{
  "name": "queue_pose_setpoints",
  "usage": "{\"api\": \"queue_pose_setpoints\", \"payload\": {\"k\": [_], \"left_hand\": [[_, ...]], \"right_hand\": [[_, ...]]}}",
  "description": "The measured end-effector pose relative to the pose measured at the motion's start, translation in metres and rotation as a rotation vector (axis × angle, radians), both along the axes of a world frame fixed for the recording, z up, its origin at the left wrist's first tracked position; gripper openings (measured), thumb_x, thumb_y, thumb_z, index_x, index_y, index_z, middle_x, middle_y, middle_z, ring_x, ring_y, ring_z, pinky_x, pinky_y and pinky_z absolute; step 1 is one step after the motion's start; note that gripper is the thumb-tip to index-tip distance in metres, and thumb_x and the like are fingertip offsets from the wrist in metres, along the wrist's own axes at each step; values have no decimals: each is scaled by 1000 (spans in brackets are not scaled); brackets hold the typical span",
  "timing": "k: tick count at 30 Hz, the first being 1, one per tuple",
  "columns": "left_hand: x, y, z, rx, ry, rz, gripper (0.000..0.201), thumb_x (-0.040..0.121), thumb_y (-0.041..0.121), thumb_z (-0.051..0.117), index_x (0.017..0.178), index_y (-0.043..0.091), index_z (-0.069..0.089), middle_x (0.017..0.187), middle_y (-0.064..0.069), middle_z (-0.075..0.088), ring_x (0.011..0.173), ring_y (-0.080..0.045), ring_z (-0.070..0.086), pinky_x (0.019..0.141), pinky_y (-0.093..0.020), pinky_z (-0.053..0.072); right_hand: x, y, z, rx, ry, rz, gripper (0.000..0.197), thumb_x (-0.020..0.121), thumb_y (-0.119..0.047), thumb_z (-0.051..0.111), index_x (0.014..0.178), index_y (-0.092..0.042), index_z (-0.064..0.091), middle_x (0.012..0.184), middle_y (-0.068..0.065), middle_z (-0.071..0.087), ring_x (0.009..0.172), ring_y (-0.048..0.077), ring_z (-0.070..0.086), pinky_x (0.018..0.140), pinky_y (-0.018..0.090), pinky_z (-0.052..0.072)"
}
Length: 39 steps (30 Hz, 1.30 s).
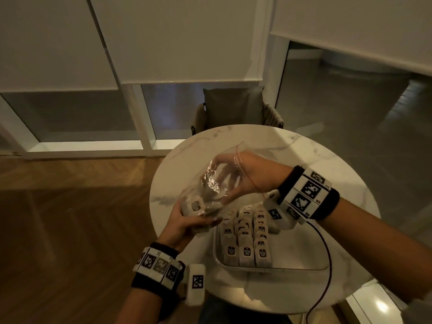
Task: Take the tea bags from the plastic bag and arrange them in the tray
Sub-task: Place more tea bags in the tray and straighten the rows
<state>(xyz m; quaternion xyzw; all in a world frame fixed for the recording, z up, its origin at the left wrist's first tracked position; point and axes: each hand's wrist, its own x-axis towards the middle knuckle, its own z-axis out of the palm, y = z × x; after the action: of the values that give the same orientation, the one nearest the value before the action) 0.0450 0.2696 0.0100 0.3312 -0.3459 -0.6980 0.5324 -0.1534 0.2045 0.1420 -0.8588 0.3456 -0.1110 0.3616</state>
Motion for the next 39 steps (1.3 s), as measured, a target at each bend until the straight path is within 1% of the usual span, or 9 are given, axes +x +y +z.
{"api": "queue_pose_setpoints", "payload": {"k": [5, 11, 15, 19, 22, 25, 27, 34, 39], "left_hand": [[0, -1, 2, 4, -13, -48, 112, 46, -4, 92, 144, 9, 38, 139, -27, 49, 116, -39, 62, 77, -46, 59], [-7, 1, 4, -42, -46, -121, 96, 63, -22, 65, 145, 20, 37, 134, -24, 53, 115, -39, 62, 83, -55, 57], [-10, 0, 8, -37, -138, -118, 91, 59, -6, 78, 141, 12, 43, 122, -24, 63, 102, -32, 67, 77, -41, 59], [-12, -4, 17, -7, -174, -136, 84, 65, 2, 83, 139, 8, 45, 129, -31, 57, 87, -38, 70, 70, -43, 60], [-15, -9, 22, -3, -192, -76, 89, 59, 15, 91, 135, 9, 45, 126, -30, 58, 75, -37, 71, 56, -36, 58], [-20, -14, 20, -65, -326, -42, 108, 49, 59, 91, 132, 6, 46, 124, -29, 61, 94, -44, 67, 64, -37, 60], [-23, -14, 20, -54, -329, -86, 110, 53, 69, 83, 134, 5, 43, 121, -33, 60, 91, -47, 65, 63, -39, 60], [-14, -13, 31, 119, -193, -258, 76, 80, 70, 55, 115, 3, 66, 94, -25, 66, 52, -19, 64, 37, -24, 51], [-27, -12, 27, 258, -209, -249, 65, 85, 63, 51, 104, 3, 70, 78, -16, 64, 55, -21, 60, 47, -26, 51]], "right_hand": [[-7, 1, -6, -123, 58, -41, 64, 69, -32, 87, 125, -23, 58, 103, -6, 67, 80, 10, 67, 69, 24, 57], [-9, 8, -20, -77, 199, 73, 51, 75, -42, 81, 121, -26, 67, 119, -11, 61, 101, 4, 57, 76, 13, 45], [-18, 8, -21, 87, 198, 95, 66, 76, -43, 79, 136, -36, 52, 129, -10, 60, 107, 6, 62, 89, 29, 55], [-26, 11, -26, 314, 48, 114, 53, 89, -14, 69, 135, -31, 47, 138, 7, 56, 119, 17, 59, 99, 43, 52], [-27, 15, -35, 470, -90, 62, 53, 92, -18, 64, 141, -21, 44, 133, 2, 58, 113, 15, 63, 80, 30, 59], [-24, 19, -42, 656, -205, -67, 46, 92, -18, 64, 136, -22, 51, 128, 9, 60, 108, 28, 66, 66, 35, 60], [-26, 20, -48, 727, -282, -135, 34, 92, -16, 64, 124, -20, 57, 117, 12, 65, 95, 30, 68, 63, 34, 60], [-33, 23, -63, 816, -417, -263, 37, 86, -23, 71, 121, -21, 60, 111, 18, 65, 80, 30, 62, 49, 26, 52], [-27, 26, -75, 606, -307, -228, 41, 81, -10, 76, 119, -13, 61, 111, 11, 67, 92, 20, 67, 70, 28, 57]]}}
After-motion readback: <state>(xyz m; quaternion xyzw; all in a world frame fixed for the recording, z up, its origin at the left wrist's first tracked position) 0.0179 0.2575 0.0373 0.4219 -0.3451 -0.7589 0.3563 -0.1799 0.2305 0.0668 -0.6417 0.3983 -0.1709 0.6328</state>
